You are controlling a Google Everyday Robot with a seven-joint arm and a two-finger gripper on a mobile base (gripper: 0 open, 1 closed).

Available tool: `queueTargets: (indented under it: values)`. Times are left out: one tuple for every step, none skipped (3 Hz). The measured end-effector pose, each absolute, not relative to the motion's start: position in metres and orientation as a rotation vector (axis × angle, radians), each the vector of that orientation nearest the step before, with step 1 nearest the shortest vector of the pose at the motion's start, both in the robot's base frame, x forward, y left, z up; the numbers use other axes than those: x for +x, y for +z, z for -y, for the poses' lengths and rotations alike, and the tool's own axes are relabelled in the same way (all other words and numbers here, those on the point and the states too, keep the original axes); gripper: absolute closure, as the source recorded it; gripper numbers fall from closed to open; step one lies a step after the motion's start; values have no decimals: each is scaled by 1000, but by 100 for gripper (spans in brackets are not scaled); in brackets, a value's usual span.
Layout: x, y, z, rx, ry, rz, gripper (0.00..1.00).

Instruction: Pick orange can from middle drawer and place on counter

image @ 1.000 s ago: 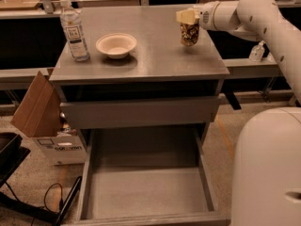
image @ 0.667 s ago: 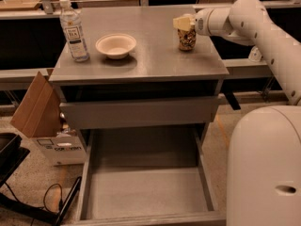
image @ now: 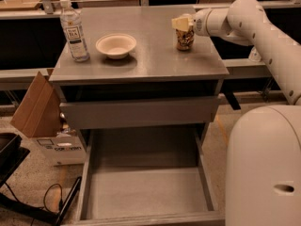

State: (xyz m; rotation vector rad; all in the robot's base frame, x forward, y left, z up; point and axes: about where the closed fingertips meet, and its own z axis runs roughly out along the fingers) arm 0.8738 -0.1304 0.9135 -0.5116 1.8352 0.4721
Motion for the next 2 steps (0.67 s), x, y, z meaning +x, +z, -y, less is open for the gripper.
queueTargets:
  values:
    - [874,915,130,-512,472,-1835,28]
    - [874,915,130,-512,472,-1835,5]
